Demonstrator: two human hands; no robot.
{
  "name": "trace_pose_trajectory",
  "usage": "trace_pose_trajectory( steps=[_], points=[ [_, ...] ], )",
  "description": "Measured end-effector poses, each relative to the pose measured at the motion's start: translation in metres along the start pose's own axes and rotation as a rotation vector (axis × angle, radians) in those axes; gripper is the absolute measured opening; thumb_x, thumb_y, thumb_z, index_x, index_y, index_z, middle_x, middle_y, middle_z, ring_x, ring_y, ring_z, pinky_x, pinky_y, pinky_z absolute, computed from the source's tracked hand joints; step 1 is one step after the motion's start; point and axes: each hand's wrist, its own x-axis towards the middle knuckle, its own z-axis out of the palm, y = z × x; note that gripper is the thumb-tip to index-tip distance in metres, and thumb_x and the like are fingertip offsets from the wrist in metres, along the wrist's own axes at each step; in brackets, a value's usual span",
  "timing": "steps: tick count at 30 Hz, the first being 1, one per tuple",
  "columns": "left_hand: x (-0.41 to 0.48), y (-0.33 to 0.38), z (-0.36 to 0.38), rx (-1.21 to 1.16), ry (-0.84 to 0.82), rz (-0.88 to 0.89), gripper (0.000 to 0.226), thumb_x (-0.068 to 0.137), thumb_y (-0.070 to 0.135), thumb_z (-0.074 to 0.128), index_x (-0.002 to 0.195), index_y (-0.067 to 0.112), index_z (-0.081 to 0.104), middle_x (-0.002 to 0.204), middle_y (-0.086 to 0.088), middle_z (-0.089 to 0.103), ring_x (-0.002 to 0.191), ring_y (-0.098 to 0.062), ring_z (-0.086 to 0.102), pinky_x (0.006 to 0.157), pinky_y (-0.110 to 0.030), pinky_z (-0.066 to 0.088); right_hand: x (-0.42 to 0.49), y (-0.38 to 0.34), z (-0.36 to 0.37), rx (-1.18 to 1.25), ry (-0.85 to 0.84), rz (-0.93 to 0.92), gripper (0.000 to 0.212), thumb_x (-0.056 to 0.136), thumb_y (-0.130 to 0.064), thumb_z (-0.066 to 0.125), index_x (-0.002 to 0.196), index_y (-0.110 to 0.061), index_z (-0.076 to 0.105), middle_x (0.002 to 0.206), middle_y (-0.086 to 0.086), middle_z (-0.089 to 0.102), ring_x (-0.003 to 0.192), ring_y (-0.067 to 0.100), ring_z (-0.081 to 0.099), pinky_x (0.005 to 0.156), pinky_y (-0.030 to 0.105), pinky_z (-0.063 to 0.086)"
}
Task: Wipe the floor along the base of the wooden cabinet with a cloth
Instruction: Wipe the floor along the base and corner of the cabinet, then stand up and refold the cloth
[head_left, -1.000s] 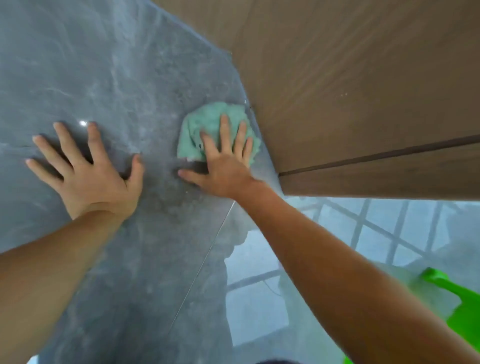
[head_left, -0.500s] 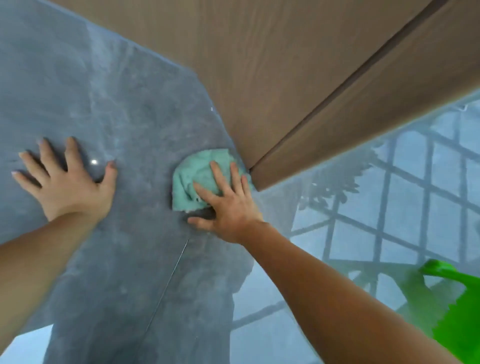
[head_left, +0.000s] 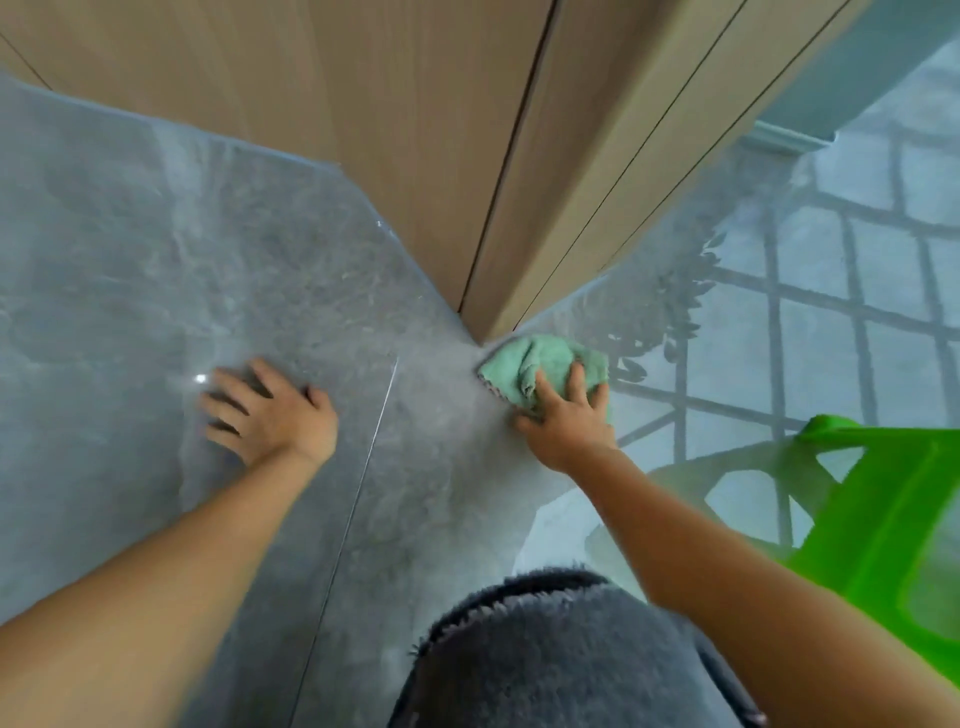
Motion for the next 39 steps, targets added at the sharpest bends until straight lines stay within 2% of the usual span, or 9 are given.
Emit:
trace_pose_trajectory(
  steps=[5,7,10,14,21,26,31,35,39],
  points=[
    [-0.094,0.045,0.009,-0.251,-0.204,0.358,0.059,0.09,0.048,0.056,0.138,0.014,0.05,0.15,-0.015,0.041,0.135,-0.035,0.037,0.112,-0.042,0.029,-0.043,-0.031,-0.008,-0.007,-0.143,-0.248,0.044,0.083,-0.029,0.061,0.126,-0.038,0.06,0.153,0.008,0.036,0.144,0.019,0.024,0.111,0.038,0.024],
    [-0.119,0.057,0.0,-0.547,-0.462,0.2,0.069,0.087,0.041,0.066,0.145,0.012,0.041,0.144,-0.01,0.048,0.124,-0.028,0.052,0.104,-0.025,0.041,-0.067,-0.039,-0.011,0.246,-0.291,-0.271,0.035,0.081,-0.005,0.057,0.107,-0.021,0.074,0.125,0.009,0.065,0.108,0.016,0.059,0.092,0.022,0.045],
    [-0.127,0.056,-0.015,-0.924,-0.869,-0.13,0.052,0.09,0.021,0.067,0.136,0.007,0.048,0.119,-0.005,0.057,0.07,-0.014,0.065,0.055,-0.006,0.05,-0.092,-0.046,-0.026,0.647,-0.336,-0.239,0.027,0.081,0.007,0.056,0.095,-0.004,0.076,0.086,0.009,0.071,0.071,0.011,0.057,0.066,0.012,0.047],
    [-0.114,0.056,-0.059,-1.186,-1.144,-0.179,0.037,0.096,0.011,0.054,0.13,-0.003,0.057,0.125,-0.022,0.061,0.112,-0.029,0.06,0.101,-0.039,0.046,-0.105,-0.046,-0.071,1.168,-0.279,-0.176,0.033,0.086,0.012,0.052,0.111,-0.003,0.069,0.081,-0.001,0.075,0.048,0.007,0.059,0.043,0.017,0.046],
    [-0.175,0.076,-0.203,-1.251,-1.271,0.011,0.034,0.083,0.019,0.061,0.113,0.006,0.067,0.106,-0.012,0.078,0.095,-0.025,0.076,0.072,-0.036,0.062,-0.187,-0.021,-0.198,1.204,-0.447,-0.044,0.088,0.062,-0.036,0.088,0.137,-0.046,0.042,0.149,0.002,0.038,0.13,0.041,0.042,0.103,0.055,0.043],
    [-0.282,0.08,-0.303,-1.261,-1.378,-0.029,0.045,0.08,0.025,0.059,0.117,0.004,0.07,0.121,-0.019,0.071,0.108,-0.033,0.071,0.081,-0.045,0.06,-0.311,-0.001,-0.266,1.441,-0.583,-0.063,0.074,0.066,-0.028,0.084,0.132,-0.035,0.053,0.118,0.005,0.061,0.096,0.038,0.069,0.081,0.047,0.057],
    [-0.407,0.092,-0.37,-1.17,-1.442,-0.09,0.053,0.075,0.03,0.063,0.124,0.011,0.068,0.123,-0.015,0.069,0.112,-0.033,0.068,0.09,-0.048,0.056,-0.448,0.044,-0.318,1.617,-0.717,0.035,0.046,0.071,-0.042,0.079,0.112,-0.028,0.064,0.106,0.006,0.065,0.094,0.027,0.063,0.095,0.044,0.049],
    [-0.512,0.121,-0.377,-1.127,-1.549,-0.009,0.053,0.07,0.02,0.068,0.123,0.011,0.068,0.114,-0.017,0.07,0.098,-0.031,0.069,0.093,-0.045,0.054,-0.516,0.107,-0.343,1.689,-0.543,0.053,0.049,0.081,-0.021,0.073,0.126,-0.009,0.057,0.128,0.017,0.057,0.116,0.033,0.055,0.108,0.047,0.037],
    [-0.588,0.176,-0.335,-1.158,-1.441,0.171,0.051,0.076,0.0,0.066,0.126,0.009,0.063,0.12,-0.021,0.069,0.099,-0.03,0.071,0.089,-0.042,0.058,-0.533,0.21,-0.347,1.701,-0.274,0.002,0.031,0.076,0.008,0.069,0.104,-0.007,0.07,0.102,0.013,0.073,0.086,0.024,0.071,0.083,0.038,0.058]
  ],
)
